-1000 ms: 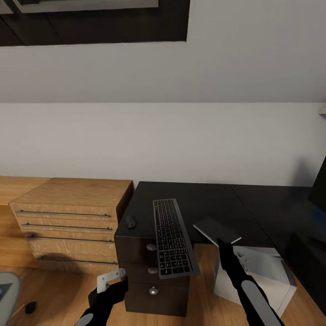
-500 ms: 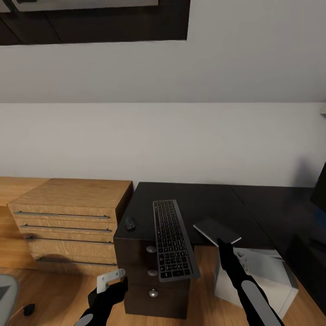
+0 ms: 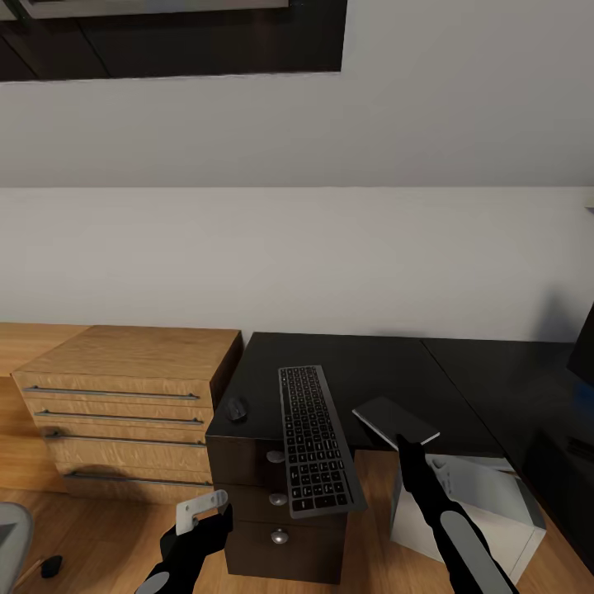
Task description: In the bedroom, organize the workspace by keeping the computer under the desk, ensuring the monitor is on the desk, placing the keyboard on the desk next to the monitor, placing the mouse on the desk next to the keyboard, moving the folder from the swivel chair onto the desk next to the mouse, stacking the notebook on top of the folder with the pen on top of the notebook, and positioning the swivel chair next to the desk.
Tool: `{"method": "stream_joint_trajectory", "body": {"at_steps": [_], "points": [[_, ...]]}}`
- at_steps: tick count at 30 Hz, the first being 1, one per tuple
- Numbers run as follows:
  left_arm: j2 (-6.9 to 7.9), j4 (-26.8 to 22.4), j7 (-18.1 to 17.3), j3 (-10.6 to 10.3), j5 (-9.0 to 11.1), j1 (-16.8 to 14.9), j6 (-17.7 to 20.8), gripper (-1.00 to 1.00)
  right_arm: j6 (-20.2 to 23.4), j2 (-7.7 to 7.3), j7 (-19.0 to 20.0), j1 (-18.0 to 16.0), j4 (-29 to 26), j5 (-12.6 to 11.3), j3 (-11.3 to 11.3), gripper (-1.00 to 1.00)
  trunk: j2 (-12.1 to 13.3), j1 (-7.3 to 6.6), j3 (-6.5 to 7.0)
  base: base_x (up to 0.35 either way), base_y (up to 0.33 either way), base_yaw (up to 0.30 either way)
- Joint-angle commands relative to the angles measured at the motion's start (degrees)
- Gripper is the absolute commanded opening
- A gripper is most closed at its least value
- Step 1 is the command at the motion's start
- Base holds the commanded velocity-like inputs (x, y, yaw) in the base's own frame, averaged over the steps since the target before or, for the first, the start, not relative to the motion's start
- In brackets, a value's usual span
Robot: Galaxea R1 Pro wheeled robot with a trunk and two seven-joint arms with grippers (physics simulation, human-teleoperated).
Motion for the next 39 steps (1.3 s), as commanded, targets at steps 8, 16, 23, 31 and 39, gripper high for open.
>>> {"method": "stream_joint_trajectory", "body": {"at_steps": [8, 16, 23, 31, 39], "points": [[0.05, -0.1, 0.5, -0.1, 0.4, 0.0, 0.1, 1.00, -0.1, -0.07, -0.1, 0.0, 0.0, -0.6, 0.0, 1.00, 0.0, 0.00, -0.06, 0.000, 0.000, 0.000], [0.05, 0.0, 0.5, -0.1, 0.4, 0.0, 0.1, 1.00, -0.1, -0.07, -0.1, 0.0, 0.1, -0.7, 0.0, 1.00, 0.0, 0.00, -0.06, 0.000, 0.000, 0.000], [0.04, 0.1, 0.5, -0.2, 0.4, 0.0, 0.1, 1.00, -0.1, -0.07, -0.1, 0.0, 0.1, -0.7, -0.1, 1.00, 0.0, 0.00, -0.06, 0.000, 0.000, 0.000], [0.05, 0.0, 0.4, -0.2, 0.3, 0.0, 0.1, 1.00, -0.1, -0.07, 0.0, 0.0, 0.1, -0.7, -0.1, 1.00, 0.0, 0.00, -0.06, -0.004, 0.000, 0.000], [0.05, 0.1, 0.4, -0.2, 0.3, 0.0, 0.1, 1.00, -0.1, -0.07, 0.0, 0.0, 0.0, -0.7, -0.1, 1.00, 0.0, 0.00, -0.06, -0.132, 0.000, 0.000]]}}
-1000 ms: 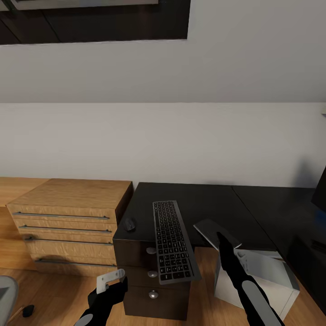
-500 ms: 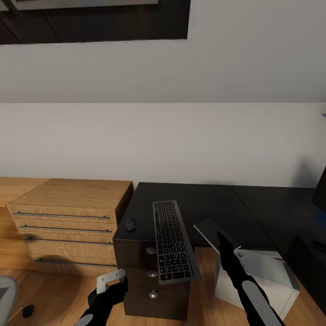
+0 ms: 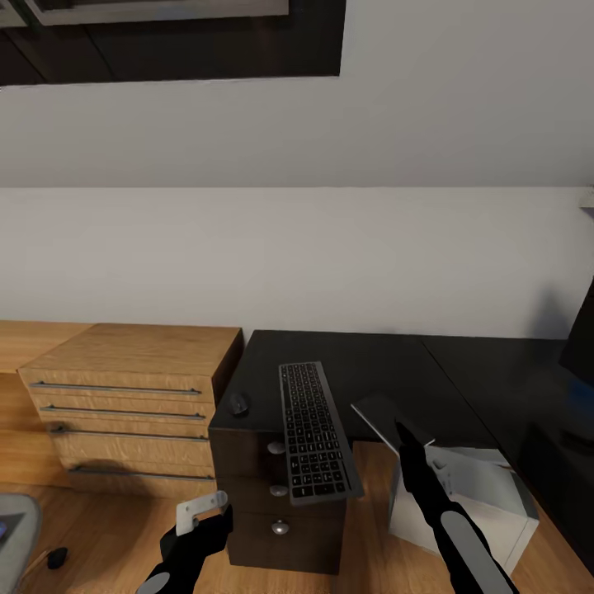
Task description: In the bedroom, organize the workspace by keeping the computer under the desk, ensuring the monitor is on the desk, placing the keyboard on the desk next to the monitor, placing the mouse on the desk next to the keyboard, moving the folder from the swivel chair onto the desk next to the mouse, stacking the notebook on top of the folder with the pen on top of the notebook, and positioning the swivel chair next to the desk.
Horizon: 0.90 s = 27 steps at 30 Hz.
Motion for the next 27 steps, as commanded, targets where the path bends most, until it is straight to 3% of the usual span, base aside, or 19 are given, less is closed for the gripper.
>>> {"method": "stream_joint_trajectory", "body": {"at_steps": [1, 27], "points": [[0.05, -0.1, 0.4, -0.1, 0.4, 0.0, 0.1, 1.00, -0.1, -0.05, 0.1, 0.0, 0.0, -0.6, 0.1, 1.00, 0.0, -0.01, -0.05, -0.071, 0.000, 0.000], [0.05, -0.1, 0.4, -0.1, 0.4, 0.0, 0.1, 1.00, -0.1, -0.13, 0.1, 0.0, 0.0, -0.6, 0.1, 1.00, 0.0, -0.01, -0.05, -0.008, 0.000, 0.000]]}}
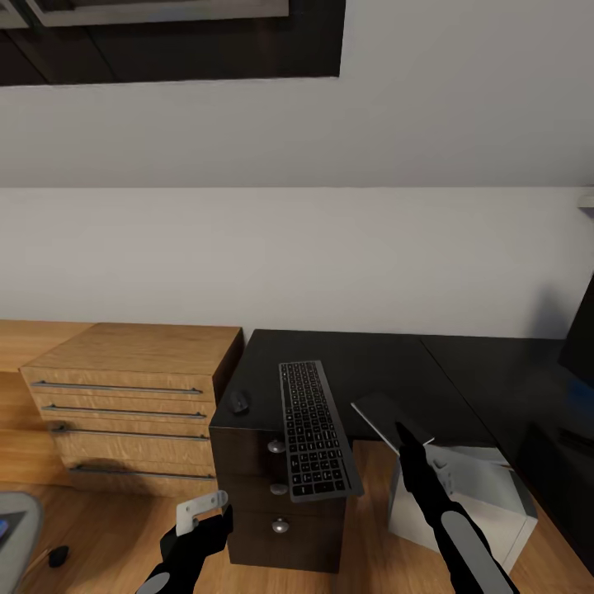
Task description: In the bedroom, organize the workspace by keeping the computer under the desk, ensuring the monitor is on the desk, placing the keyboard on the desk next to the monitor, placing the mouse on the desk next to the keyboard, moving the folder from the swivel chair onto the desk next to the mouse, stacking the notebook on top of the folder with the pen on top of the notebook, and positioning the swivel chair next to the desk.
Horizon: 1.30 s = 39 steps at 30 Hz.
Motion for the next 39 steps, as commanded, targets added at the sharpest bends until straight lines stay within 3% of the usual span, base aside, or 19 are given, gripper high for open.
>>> {"method": "stream_joint_trajectory", "body": {"at_steps": [1, 20, 33, 39], "points": [[0.05, -0.1, 0.4, -0.1, 0.4, 0.0, 0.1, 1.00, -0.1, -0.05, 0.1, 0.0, 0.0, -0.6, 0.1, 1.00, 0.0, 0.00, -0.05, -0.023, 0.000, 0.000], [0.05, -0.1, 0.4, -0.1, 0.4, -0.1, 0.2, 1.00, -0.1, -0.12, 0.1, 0.0, 0.0, -0.5, 0.1, 1.00, 0.0, 0.00, -0.05, -0.229, 0.000, 0.000], [0.08, -0.1, 0.4, 0.1, 0.4, -0.1, 0.3, 1.00, 0.0, -0.54, -0.6, 0.0, 0.1, -0.4, 0.1, 1.00, 0.0, 0.00, -0.05, -0.024, 0.000, 0.000], [0.34, 0.0, 0.4, 1.5, 0.4, -0.1, 0.4, 1.00, -0.1, -0.47, -2.0, 0.0, 0.3, -0.4, 0.2, 1.00, 2.4, -1.32, 1.03, 0.000, 0.000, 0.000]]}}
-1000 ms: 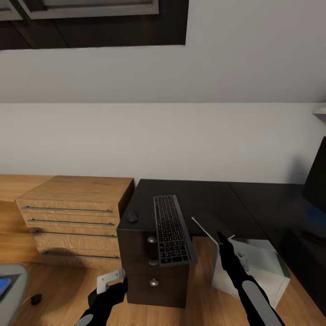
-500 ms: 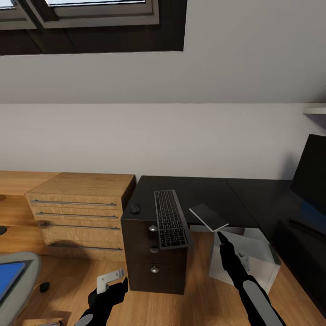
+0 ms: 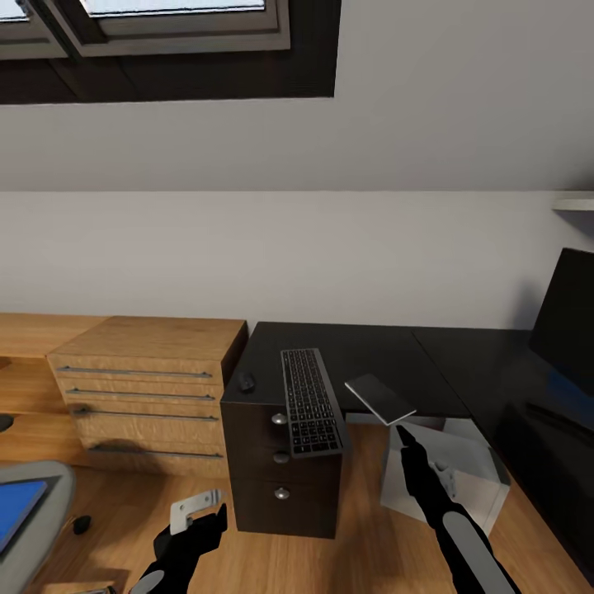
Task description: In the bedroom, organize the workspace by keeping the computer under the desk, ensuring the monitor is on the desk, placing the keyboard on the desk next to the monitor, placing the mouse on the desk next to the keyboard, moving the folder from the swivel chair onto the desk next to the mouse, stacking the notebook on top of the folder with the pen on top of the notebook, and positioning the swivel chair next to the desk.
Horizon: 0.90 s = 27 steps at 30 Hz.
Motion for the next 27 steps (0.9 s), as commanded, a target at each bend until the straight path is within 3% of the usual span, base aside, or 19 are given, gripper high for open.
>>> {"method": "stream_joint_trajectory", "body": {"at_steps": [1, 11, 13, 20, 25, 26, 27], "points": [[0.06, -0.1, 0.4, 0.0, 0.4, 0.0, 0.1, 1.00, -0.1, -0.04, -0.2, 0.0, 0.1, -0.5, 0.2, 1.00, 0.4, -0.23, 0.14, 0.000, 0.000, 0.000], [0.19, 0.1, 0.4, 0.4, 0.6, 0.0, 0.2, 1.00, -0.1, 0.09, -0.3, 0.0, 5.7, -0.3, 0.6, 1.00, 4.4, -2.42, 1.93, 0.000, 0.000, 0.000], [1.06, 2.8, 0.4, 0.4, 0.8, 0.0, 0.2, 1.00, -0.1, 0.23, -0.2, 0.0, 13.4, 0.7, 1.3, 1.00, 5.2, -2.86, 2.29, 0.000, 0.000, 0.000], [1.59, 8.9, 0.2, 0.2, 0.8, 0.0, 0.1, 1.00, -0.1, 0.35, -0.2, 0.0, 21.3, 3.9, 2.4, 1.00, 8.0, -4.40, 3.55, 0.000, 0.000, 0.000], [1.66, 14.2, 0.0, 0.2, 0.8, 0.0, -0.2, 1.00, -0.2, 0.50, -0.3, 0.0, 27.7, 7.8, 2.7, 1.00, 10.0, -5.50, 4.45, 0.000, 0.000, 0.000], [1.74, 19.7, 0.2, 0.2, 0.7, 0.0, -0.6, 1.00, -1.4, 1.08, -0.3, 0.0, 31.6, 12.8, 2.8, 1.00, 10.4, -5.72, 4.62, 0.000, 0.000, 0.000], [1.74, 22.0, 0.2, 0.2, 0.6, 0.0, -1.2, 1.00, -2.6, 1.43, -0.3, 0.0, 32.5, 15.4, 2.8, 1.00, 10.8, -5.94, 4.80, 0.000, 0.000, 0.000]]}}
